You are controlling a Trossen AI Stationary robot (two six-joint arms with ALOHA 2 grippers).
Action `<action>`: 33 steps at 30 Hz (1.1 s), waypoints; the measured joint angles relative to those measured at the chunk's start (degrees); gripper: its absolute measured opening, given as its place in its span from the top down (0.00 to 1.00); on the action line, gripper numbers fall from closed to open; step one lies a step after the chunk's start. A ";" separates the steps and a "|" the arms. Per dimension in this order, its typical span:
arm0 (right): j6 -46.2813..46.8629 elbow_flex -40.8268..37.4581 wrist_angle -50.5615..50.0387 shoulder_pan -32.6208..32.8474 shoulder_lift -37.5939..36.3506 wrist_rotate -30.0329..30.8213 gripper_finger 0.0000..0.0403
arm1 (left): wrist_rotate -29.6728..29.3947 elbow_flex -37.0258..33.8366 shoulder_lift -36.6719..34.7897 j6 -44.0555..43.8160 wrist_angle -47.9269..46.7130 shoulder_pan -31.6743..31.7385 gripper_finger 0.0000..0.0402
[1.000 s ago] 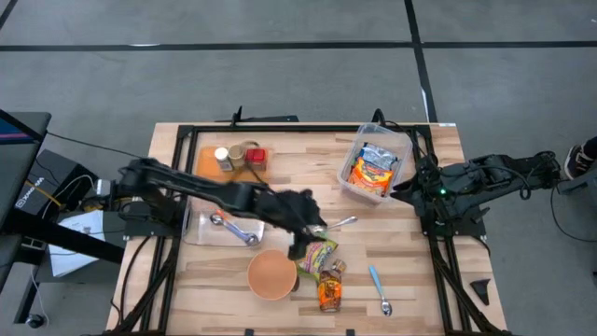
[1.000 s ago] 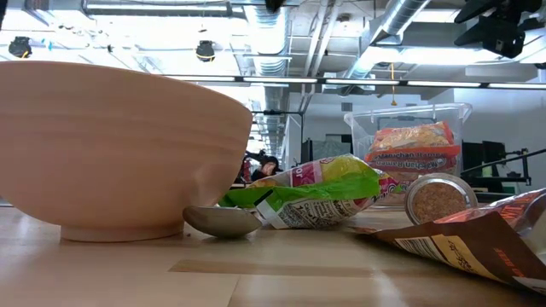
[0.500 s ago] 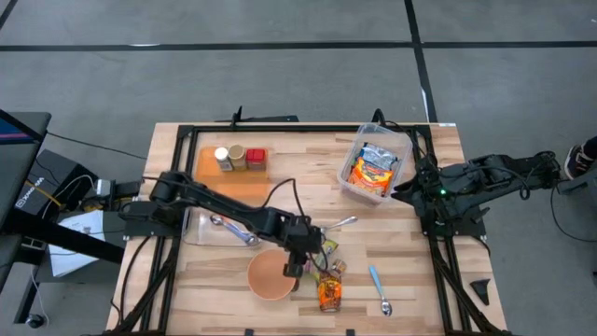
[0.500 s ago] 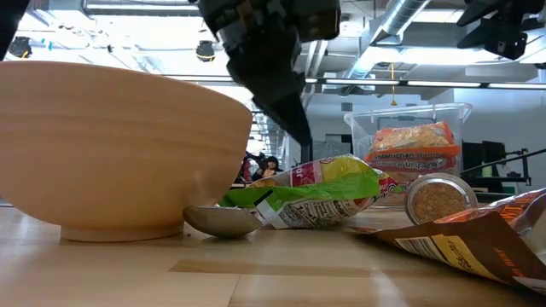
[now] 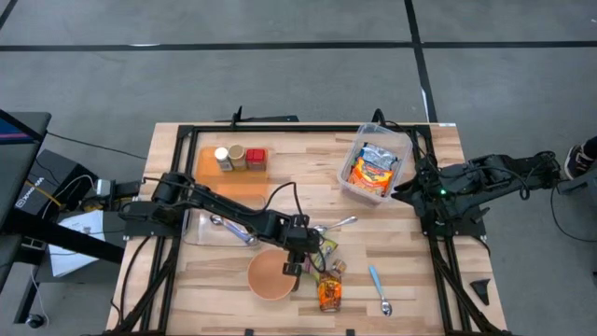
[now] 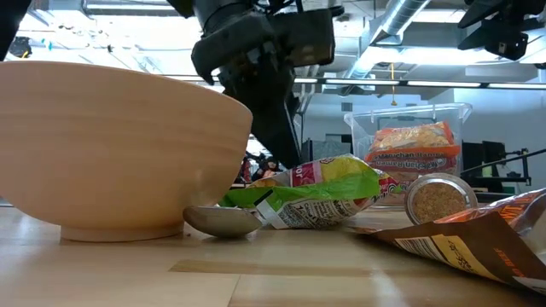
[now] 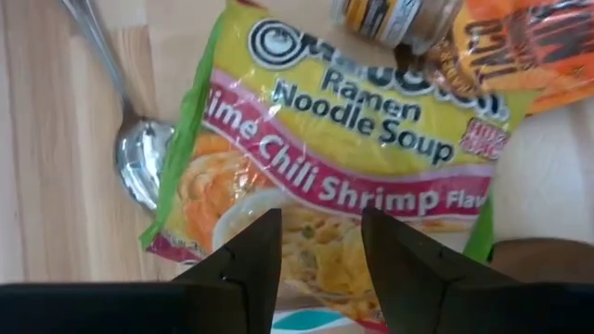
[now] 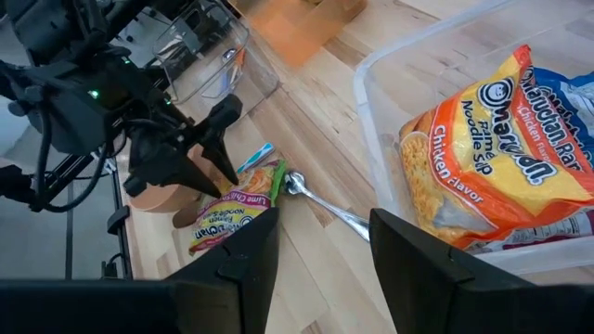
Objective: Pick & Place Food Item
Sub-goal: Put the green noodle pack into the top transparent bin
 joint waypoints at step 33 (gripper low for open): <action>0.02 0.00 0.00 -0.02 0.00 0.02 0.59 | -0.02 -2.50 -1.40 -3.55 9.36 0.15 0.95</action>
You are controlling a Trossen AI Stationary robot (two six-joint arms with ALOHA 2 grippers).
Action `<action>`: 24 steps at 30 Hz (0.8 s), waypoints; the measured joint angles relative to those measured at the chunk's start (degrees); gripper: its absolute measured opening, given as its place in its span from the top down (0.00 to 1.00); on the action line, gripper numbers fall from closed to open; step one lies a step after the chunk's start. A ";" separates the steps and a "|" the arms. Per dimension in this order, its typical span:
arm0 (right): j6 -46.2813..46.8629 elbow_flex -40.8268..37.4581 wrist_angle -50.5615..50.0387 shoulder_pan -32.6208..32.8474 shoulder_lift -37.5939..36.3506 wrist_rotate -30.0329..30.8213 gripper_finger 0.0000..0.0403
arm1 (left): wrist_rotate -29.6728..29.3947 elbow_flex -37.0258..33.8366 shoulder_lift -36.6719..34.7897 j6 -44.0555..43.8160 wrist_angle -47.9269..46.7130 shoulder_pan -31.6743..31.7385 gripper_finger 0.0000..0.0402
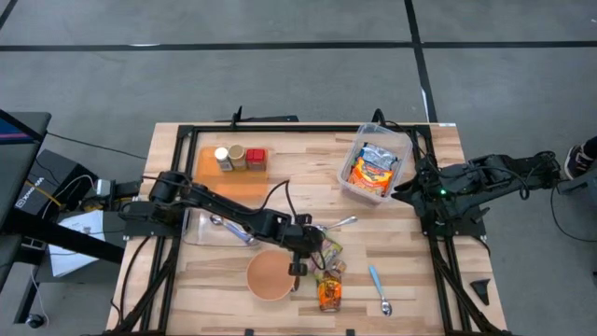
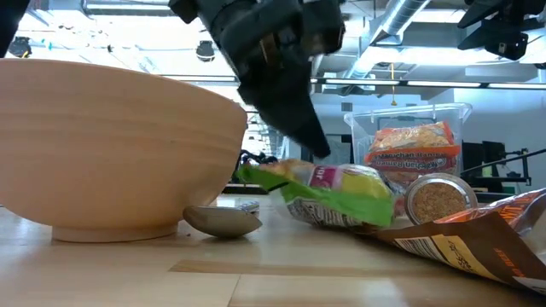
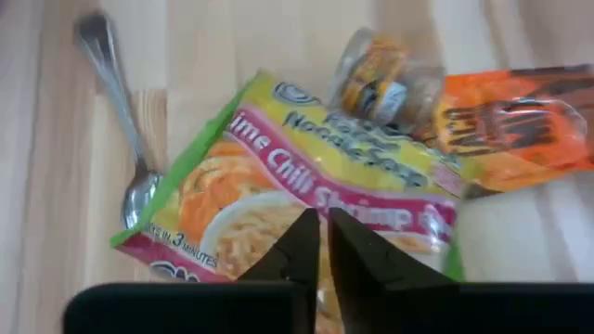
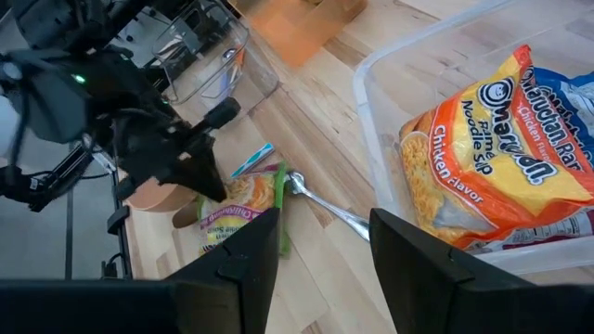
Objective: Pick & Place Food Item
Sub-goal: Put the green noodle pack into the top transparent bin
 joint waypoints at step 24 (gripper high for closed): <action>-0.02 0.00 -0.27 0.02 0.00 0.02 0.59 | -0.30 0.04 2.23 2.04 2.39 0.94 0.73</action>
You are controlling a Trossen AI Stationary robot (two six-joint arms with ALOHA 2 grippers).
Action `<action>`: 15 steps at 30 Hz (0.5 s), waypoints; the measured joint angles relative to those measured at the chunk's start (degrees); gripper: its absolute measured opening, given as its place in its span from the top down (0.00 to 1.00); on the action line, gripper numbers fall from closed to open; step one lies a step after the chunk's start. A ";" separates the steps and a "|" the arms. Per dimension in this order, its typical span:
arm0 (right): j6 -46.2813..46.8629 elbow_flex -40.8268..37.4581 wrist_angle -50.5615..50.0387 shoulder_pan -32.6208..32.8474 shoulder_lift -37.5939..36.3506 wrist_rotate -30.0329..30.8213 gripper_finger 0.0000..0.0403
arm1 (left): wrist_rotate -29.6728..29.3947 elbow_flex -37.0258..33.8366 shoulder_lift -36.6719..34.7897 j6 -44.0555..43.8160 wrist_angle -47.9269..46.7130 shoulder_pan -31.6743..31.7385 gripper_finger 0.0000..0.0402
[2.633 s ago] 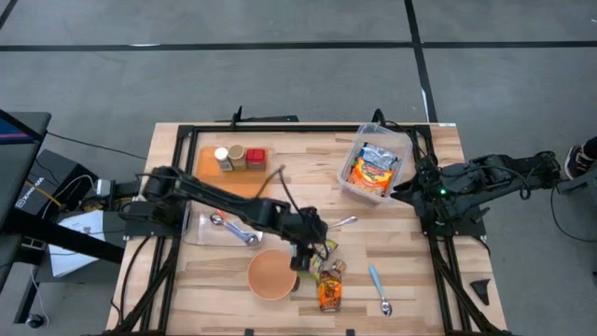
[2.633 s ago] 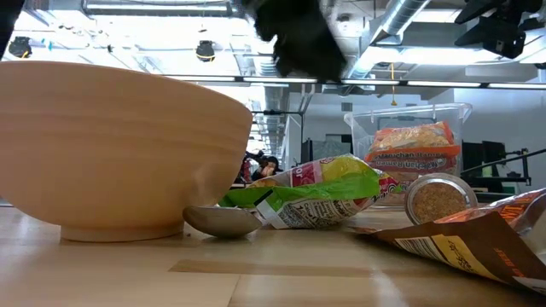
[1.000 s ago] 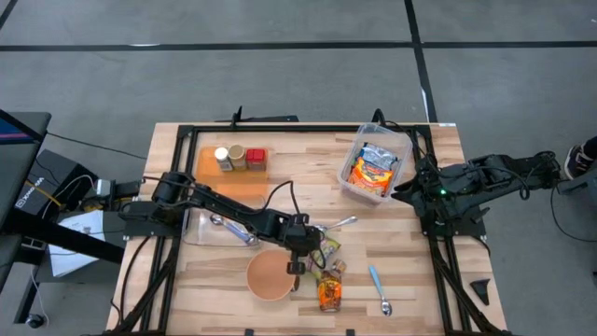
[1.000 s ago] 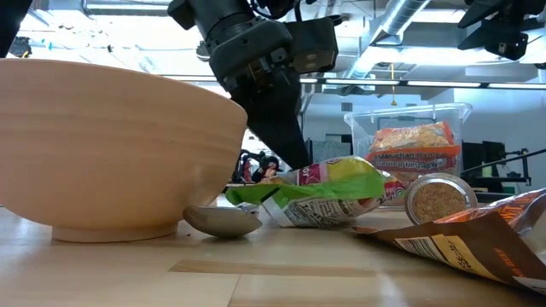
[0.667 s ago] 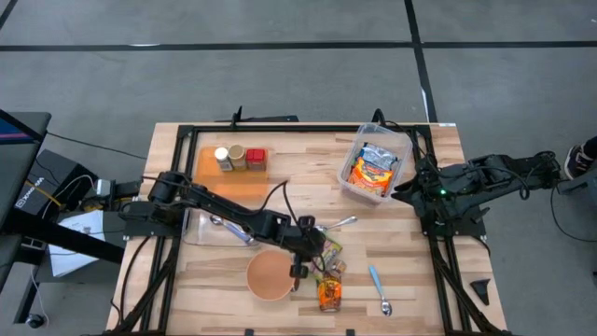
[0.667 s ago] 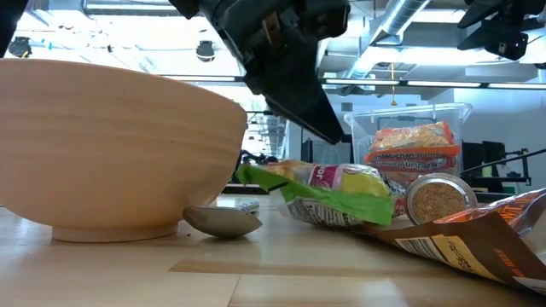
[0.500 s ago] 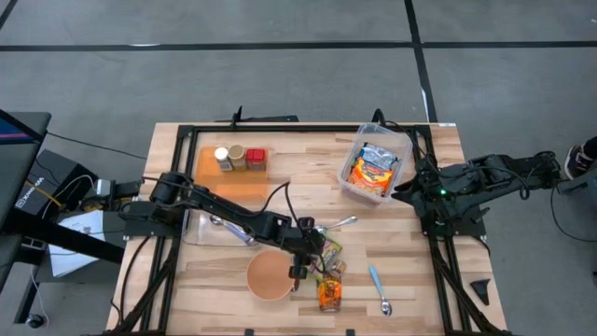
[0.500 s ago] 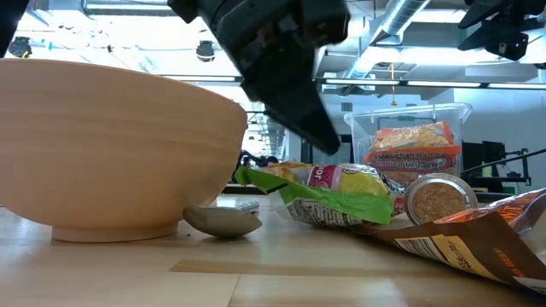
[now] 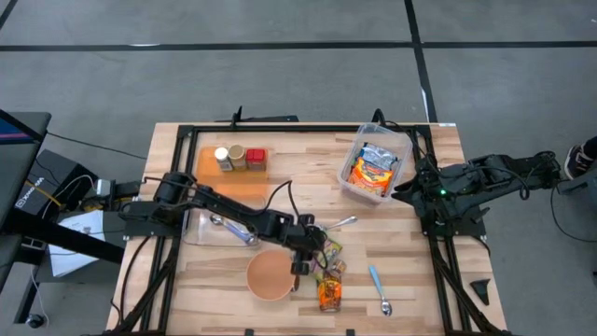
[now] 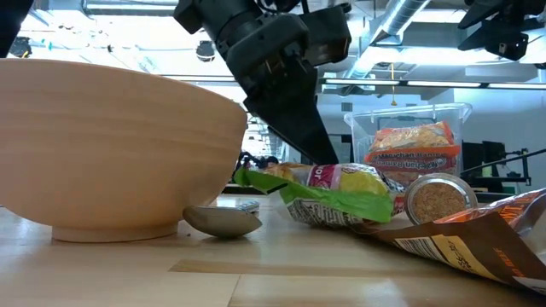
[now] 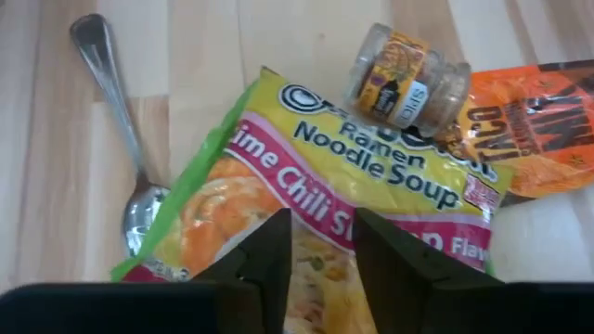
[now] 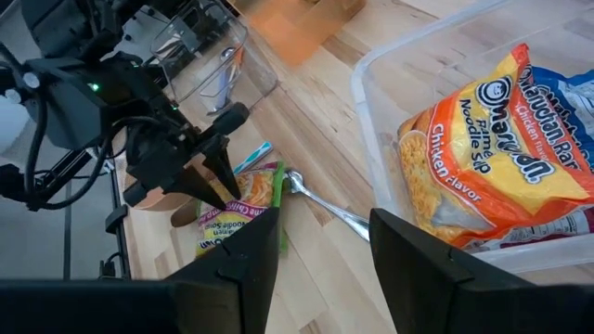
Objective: Pick & Place Food Item
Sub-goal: Put the green noodle pack into the top transparent bin
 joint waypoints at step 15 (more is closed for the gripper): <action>-0.01 0.00 0.00 -0.01 0.00 -0.01 0.59 | 0.71 0.00 0.33 0.00 -1.55 -0.01 0.68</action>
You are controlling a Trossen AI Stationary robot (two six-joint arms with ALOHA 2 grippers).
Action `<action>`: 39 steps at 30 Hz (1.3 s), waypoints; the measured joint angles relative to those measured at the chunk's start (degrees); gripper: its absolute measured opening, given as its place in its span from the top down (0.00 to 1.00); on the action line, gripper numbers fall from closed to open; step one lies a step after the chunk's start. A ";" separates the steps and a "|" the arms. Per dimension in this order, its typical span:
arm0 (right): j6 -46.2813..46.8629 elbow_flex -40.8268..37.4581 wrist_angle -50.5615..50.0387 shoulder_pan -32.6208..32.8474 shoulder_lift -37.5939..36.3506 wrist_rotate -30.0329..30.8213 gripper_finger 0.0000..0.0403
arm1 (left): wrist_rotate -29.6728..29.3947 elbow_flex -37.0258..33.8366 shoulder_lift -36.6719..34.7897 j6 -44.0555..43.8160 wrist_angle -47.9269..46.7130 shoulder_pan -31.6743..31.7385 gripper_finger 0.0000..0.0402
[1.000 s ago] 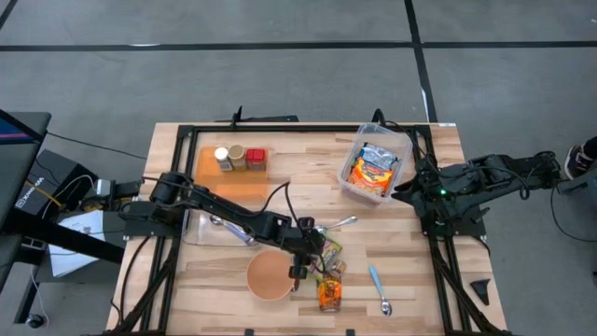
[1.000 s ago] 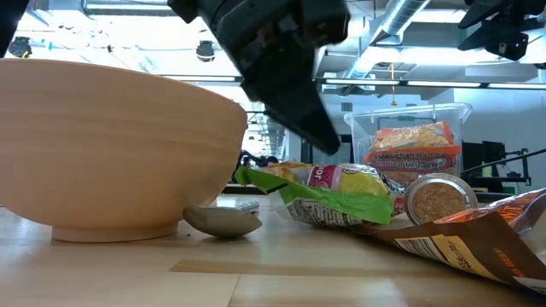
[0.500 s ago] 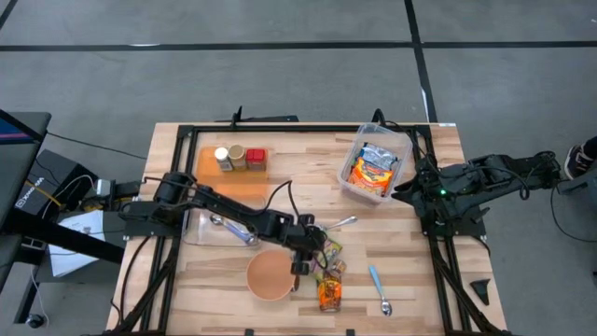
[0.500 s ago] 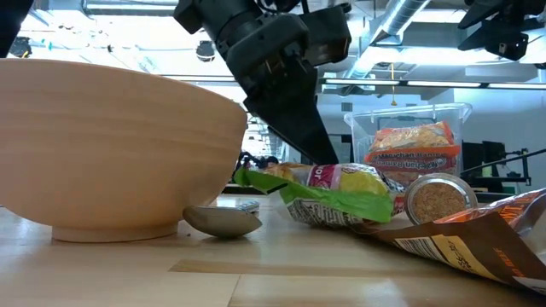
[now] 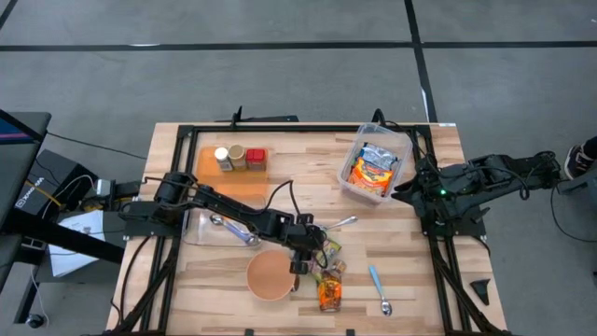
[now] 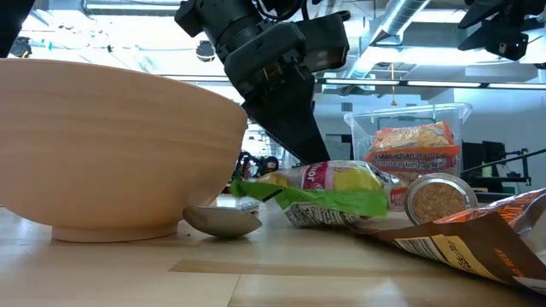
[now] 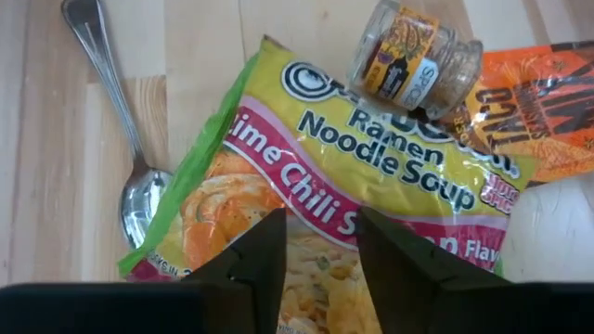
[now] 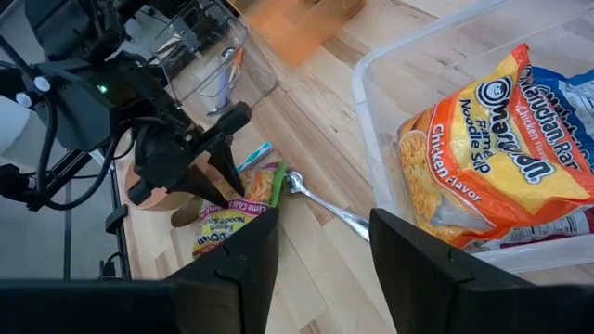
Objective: Pick & Place Food Item
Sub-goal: Put the green noodle pack into the top transparent bin
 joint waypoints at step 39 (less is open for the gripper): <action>1.56 0.00 2.78 -0.05 0.07 1.75 0.59 | -4.59 -4.48 -8.17 -12.17 11.80 0.23 1.00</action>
